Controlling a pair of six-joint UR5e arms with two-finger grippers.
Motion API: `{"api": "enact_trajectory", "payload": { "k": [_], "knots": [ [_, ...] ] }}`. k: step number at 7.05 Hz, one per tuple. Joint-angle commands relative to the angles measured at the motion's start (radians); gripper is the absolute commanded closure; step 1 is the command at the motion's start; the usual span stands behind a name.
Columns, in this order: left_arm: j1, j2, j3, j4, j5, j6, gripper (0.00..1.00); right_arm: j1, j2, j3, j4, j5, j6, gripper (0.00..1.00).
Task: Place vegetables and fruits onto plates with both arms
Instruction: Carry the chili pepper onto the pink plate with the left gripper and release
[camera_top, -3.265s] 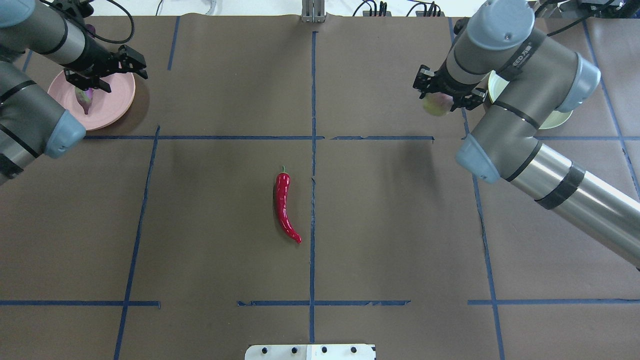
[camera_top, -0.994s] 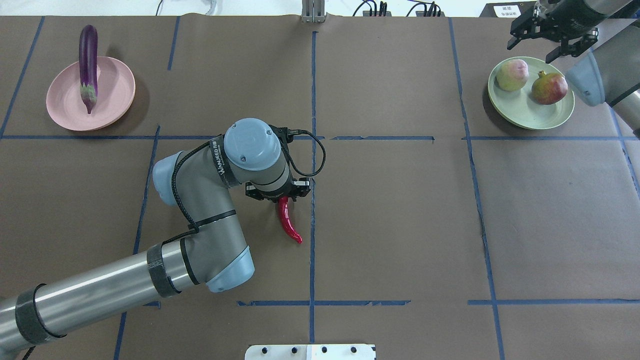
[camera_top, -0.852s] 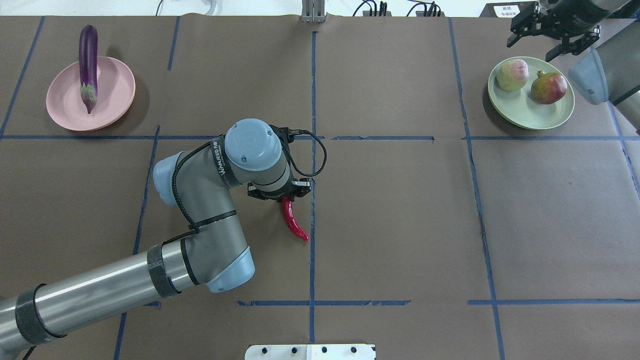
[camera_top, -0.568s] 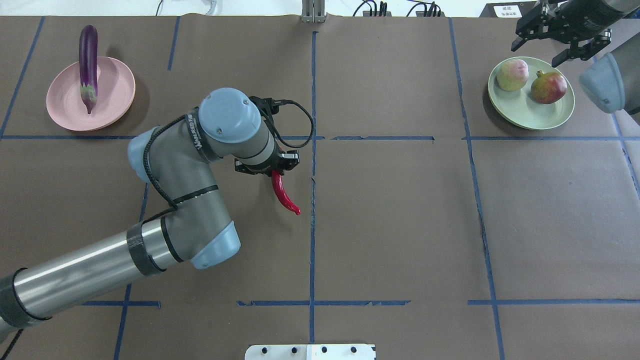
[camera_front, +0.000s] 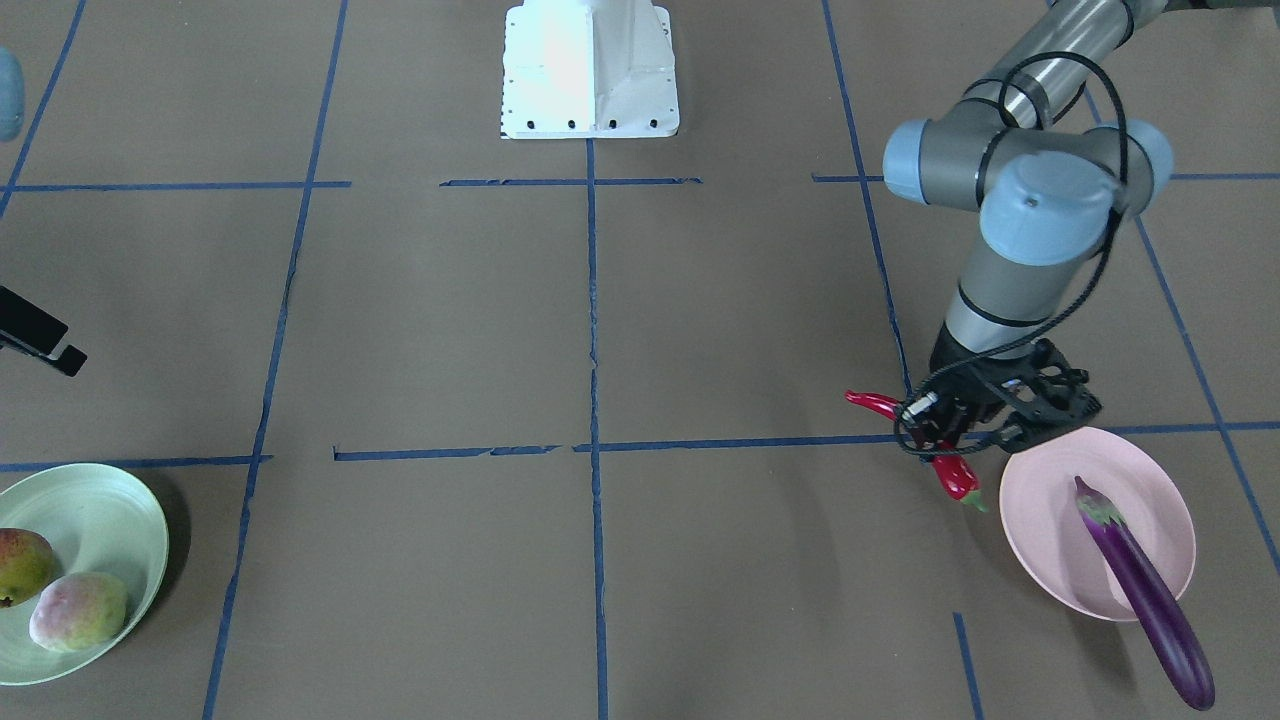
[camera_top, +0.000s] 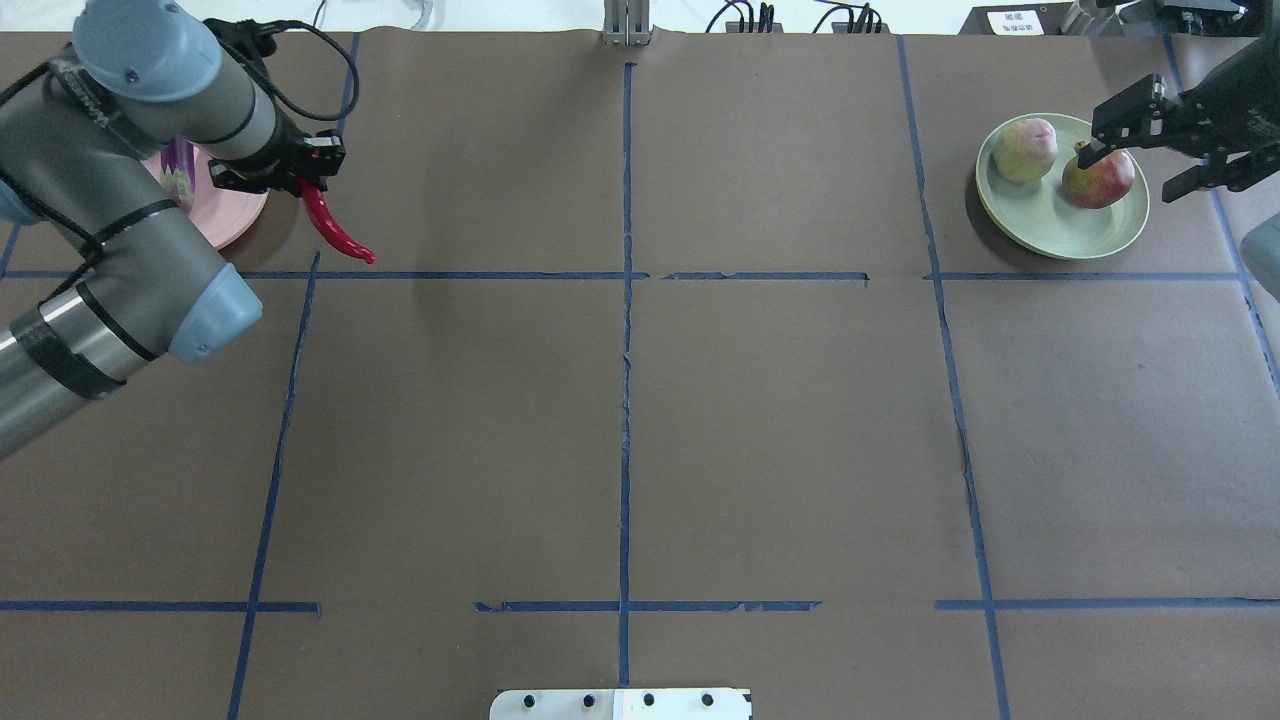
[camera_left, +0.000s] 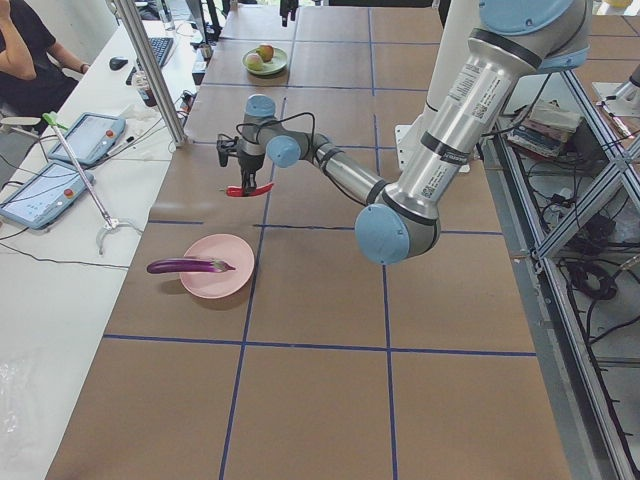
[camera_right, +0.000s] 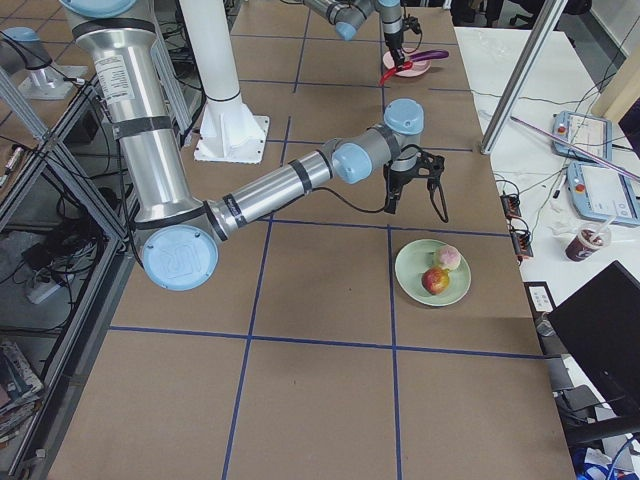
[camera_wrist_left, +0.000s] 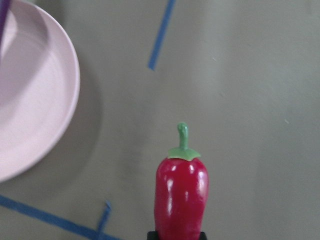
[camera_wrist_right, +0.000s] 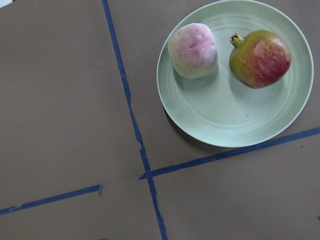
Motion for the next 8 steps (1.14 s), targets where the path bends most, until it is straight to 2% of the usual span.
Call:
{"api": "enact_trajectory", "payload": {
  "k": [1, 2, 3, 5, 6, 7, 8],
  "knots": [
    [-0.174, -0.001, 0.197, -0.054, -0.063, 0.248, 0.98, -0.003, -0.078, 0.09, -0.002, 0.029, 0.0, 0.0],
    [-0.194, -0.001, 0.306, -0.161, -0.107, 0.298, 0.93, -0.004, -0.088, 0.1, 0.0, 0.036, 0.0, 0.0],
    [-0.193, -0.009, 0.318, -0.183, -0.111, 0.294, 0.81, -0.004, -0.088, 0.106, 0.001, 0.042, 0.0, 0.0],
    [-0.182, -0.029, 0.315, -0.185, -0.149, 0.29, 0.8, -0.004, -0.093, 0.13, -0.006, 0.042, 0.003, 0.0],
    [-0.17, -0.031, 0.315, -0.185, -0.149, 0.292, 0.38, -0.004, -0.102, 0.144, -0.006, 0.042, 0.006, 0.0],
    [-0.169, -0.02, 0.313, -0.218, -0.151, 0.292, 0.0, -0.007, -0.102, 0.144, -0.006, 0.04, 0.009, 0.0],
    [-0.169, -0.021, 0.312, -0.229, -0.152, 0.291, 0.0, -0.021, -0.1, 0.146, 0.0, 0.028, 0.027, 0.0]
  ]
}}
